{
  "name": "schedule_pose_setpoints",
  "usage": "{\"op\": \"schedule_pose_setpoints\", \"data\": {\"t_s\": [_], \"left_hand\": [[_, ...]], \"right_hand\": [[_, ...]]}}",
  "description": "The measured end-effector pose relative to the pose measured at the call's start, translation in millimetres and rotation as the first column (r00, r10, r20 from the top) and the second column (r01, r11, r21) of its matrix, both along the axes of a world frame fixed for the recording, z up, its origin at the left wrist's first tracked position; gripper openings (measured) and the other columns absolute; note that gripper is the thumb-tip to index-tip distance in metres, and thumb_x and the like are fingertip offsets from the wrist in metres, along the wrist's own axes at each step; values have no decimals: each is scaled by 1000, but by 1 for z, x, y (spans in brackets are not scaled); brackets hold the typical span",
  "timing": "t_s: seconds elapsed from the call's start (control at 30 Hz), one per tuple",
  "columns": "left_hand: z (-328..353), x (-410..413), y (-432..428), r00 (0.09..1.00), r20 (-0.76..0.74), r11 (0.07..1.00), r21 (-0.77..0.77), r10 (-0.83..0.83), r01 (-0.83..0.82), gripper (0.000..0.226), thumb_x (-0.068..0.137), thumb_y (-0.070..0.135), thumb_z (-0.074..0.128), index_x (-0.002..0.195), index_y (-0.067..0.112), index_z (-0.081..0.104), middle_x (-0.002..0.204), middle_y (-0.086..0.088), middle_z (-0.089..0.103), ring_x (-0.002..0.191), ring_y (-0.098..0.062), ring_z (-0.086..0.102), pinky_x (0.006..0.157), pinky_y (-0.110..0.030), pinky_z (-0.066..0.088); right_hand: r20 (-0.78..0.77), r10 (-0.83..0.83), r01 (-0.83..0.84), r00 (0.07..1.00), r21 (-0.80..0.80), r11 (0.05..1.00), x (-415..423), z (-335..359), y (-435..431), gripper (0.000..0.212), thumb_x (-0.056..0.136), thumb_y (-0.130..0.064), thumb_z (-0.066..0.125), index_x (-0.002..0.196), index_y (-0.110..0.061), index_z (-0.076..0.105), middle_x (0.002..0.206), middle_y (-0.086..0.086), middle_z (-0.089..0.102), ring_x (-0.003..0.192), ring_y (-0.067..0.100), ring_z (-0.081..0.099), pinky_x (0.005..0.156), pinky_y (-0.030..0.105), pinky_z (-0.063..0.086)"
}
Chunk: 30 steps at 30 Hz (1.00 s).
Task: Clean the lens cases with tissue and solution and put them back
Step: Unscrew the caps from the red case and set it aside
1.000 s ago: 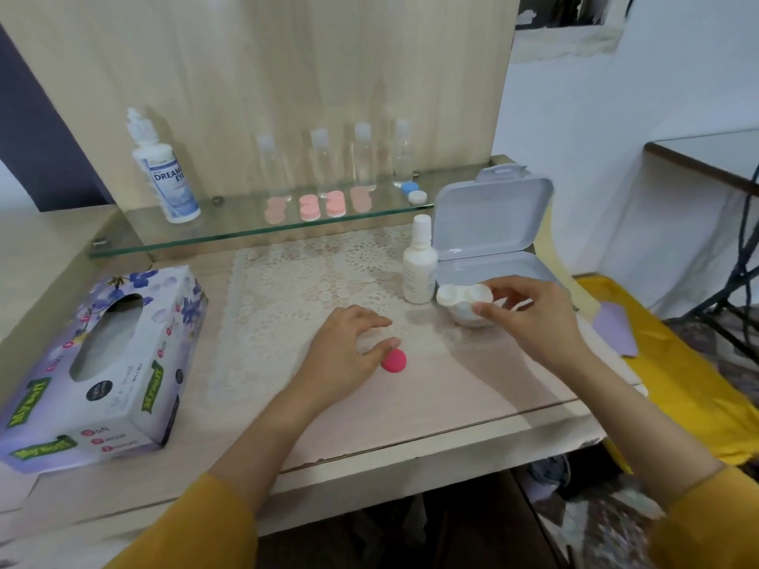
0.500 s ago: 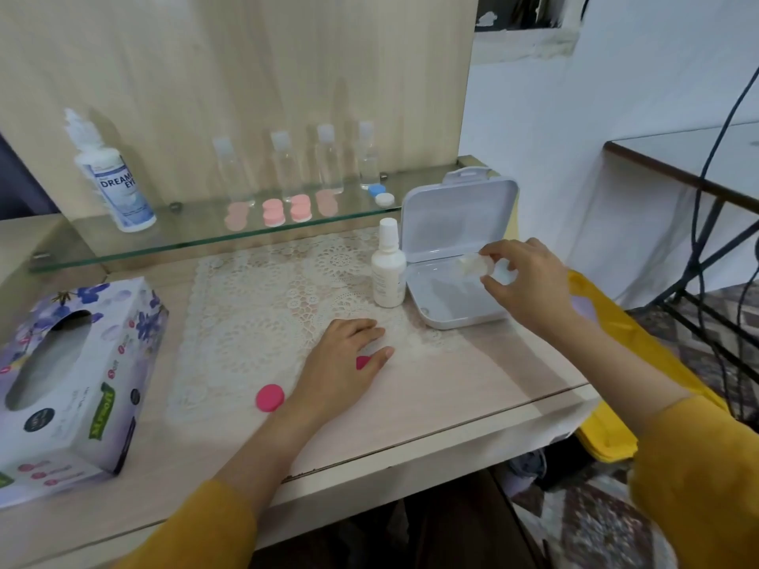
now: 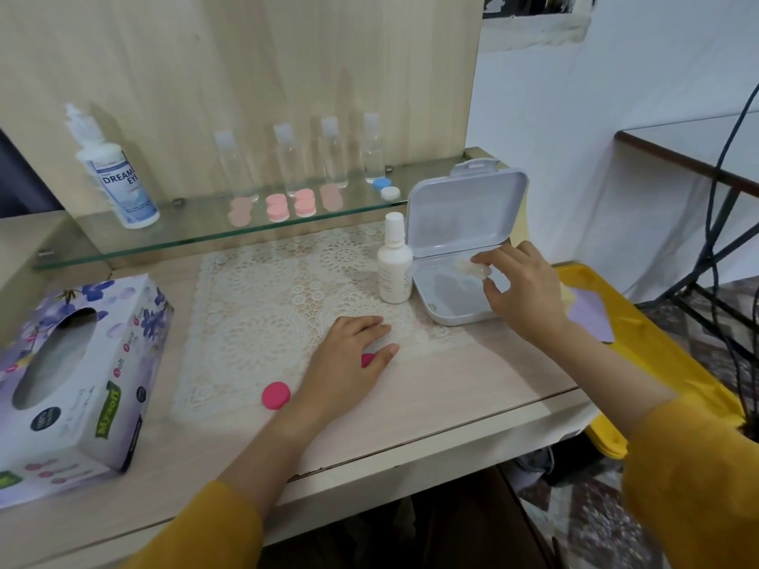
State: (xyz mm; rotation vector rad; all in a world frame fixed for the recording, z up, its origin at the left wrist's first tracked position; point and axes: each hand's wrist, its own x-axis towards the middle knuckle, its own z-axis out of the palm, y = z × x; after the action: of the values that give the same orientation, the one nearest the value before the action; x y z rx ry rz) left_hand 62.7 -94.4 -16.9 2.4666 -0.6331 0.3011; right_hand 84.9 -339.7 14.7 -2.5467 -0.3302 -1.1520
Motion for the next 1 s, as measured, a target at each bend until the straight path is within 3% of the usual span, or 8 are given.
{"op": "schedule_pose_setpoints", "data": {"t_s": [0.37,0.57,0.8,0.9,1.0], "left_hand": [[1,0,0,1000,-7,1000,-5,-5,5,37,89,34,55,121,17,59,129,7,53,120,-8,38,96,-7,17],[3,1,0,998,-57,999,-41,-4,1,35,91,33,52,120,16,60,129,6,54,120,-8,38,97,-10,20],[18,-2,10,994,-108,999,-32,3,-7,37,92,35,48,124,18,56,128,5,54,121,-10,40,92,-8,18],[28,-6,31,994,-75,995,-59,73,-78,34,92,32,50,123,18,57,129,3,54,122,-12,40,94,-9,18],[32,-12,59,984,-65,984,-61,165,-169,32,93,28,50,121,16,59,128,2,55,122,-14,42,94,-8,18]], "right_hand": [[25,-45,44,999,4,999,0,-3,-3,36,56,11,70,87,-7,66,77,4,65,72,14,37,51,23,27],[13,-74,74,997,26,997,-6,0,-1,28,60,6,72,85,-6,64,75,5,64,64,30,52,50,24,33],[-18,73,-69,997,175,982,-27,16,25,22,72,-25,68,83,-6,63,74,-3,61,67,11,45,59,25,33],[-85,181,-154,980,262,953,-36,16,51,24,72,-30,67,83,-9,66,74,-4,61,65,11,47,60,25,34],[-178,282,-233,943,252,939,-40,7,81,27,70,-32,68,87,-12,69,75,-9,61,68,12,49,60,26,38]]}}
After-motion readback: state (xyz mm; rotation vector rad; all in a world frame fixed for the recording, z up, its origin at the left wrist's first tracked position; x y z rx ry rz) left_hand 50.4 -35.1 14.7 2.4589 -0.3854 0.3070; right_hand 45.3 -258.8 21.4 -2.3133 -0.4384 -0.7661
